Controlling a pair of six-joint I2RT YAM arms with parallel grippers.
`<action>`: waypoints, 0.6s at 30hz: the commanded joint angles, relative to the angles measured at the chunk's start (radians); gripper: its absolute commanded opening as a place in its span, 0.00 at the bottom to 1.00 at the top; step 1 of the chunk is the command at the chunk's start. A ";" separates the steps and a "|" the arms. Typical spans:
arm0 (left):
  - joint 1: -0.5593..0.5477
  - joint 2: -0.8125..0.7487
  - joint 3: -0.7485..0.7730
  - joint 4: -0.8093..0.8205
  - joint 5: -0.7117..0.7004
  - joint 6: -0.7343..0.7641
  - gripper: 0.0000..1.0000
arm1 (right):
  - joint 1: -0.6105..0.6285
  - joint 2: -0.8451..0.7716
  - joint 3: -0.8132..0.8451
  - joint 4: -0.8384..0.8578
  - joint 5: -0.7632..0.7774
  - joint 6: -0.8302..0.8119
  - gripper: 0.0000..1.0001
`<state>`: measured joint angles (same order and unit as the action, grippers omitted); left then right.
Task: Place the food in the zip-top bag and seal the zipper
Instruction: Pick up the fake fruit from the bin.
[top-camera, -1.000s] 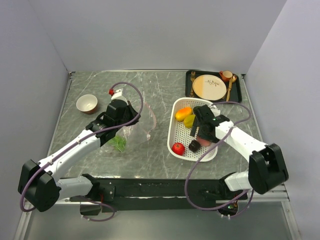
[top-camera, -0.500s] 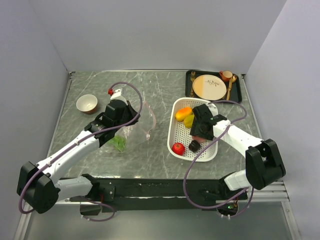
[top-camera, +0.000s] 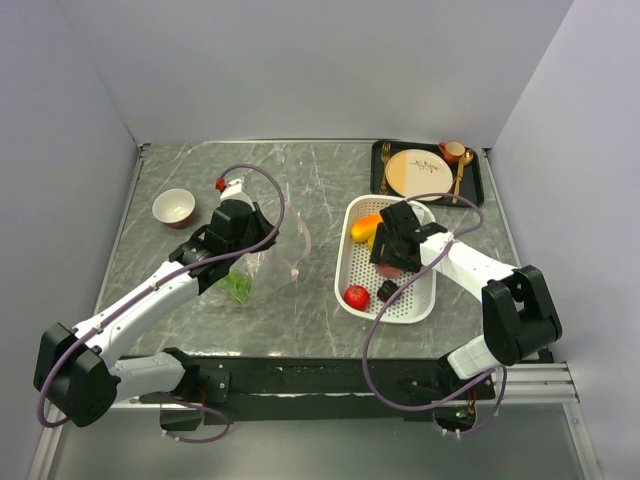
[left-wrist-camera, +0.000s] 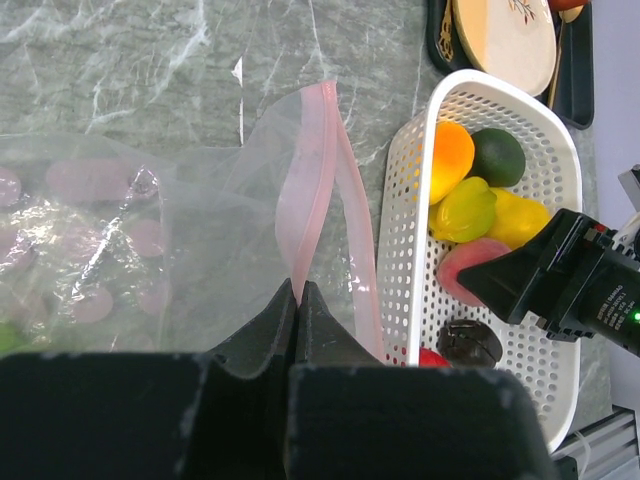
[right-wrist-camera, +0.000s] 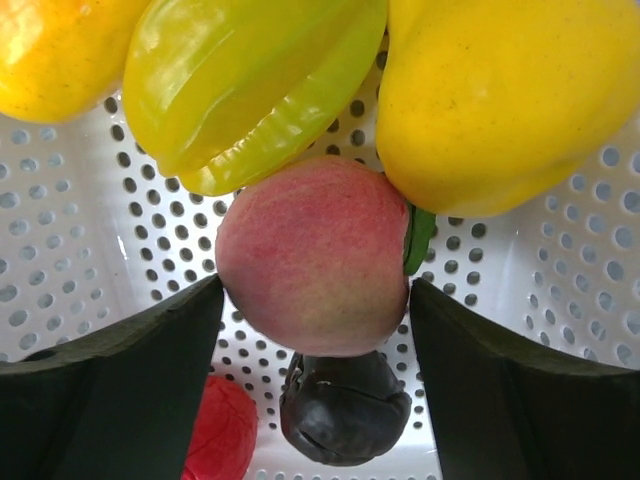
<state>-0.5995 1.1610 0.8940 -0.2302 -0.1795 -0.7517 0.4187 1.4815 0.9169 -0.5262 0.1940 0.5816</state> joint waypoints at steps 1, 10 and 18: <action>-0.005 -0.017 0.010 0.005 -0.024 0.003 0.01 | 0.000 0.013 0.040 0.009 0.048 -0.028 0.86; -0.005 -0.007 0.017 -0.004 -0.028 -0.005 0.01 | 0.002 0.046 0.054 0.017 0.038 -0.022 0.84; -0.005 0.005 0.023 -0.006 -0.025 -0.008 0.01 | 0.022 -0.024 0.025 0.043 0.028 -0.006 0.35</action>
<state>-0.5995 1.1625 0.8940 -0.2527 -0.1890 -0.7532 0.4297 1.5192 0.9306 -0.5087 0.2161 0.5686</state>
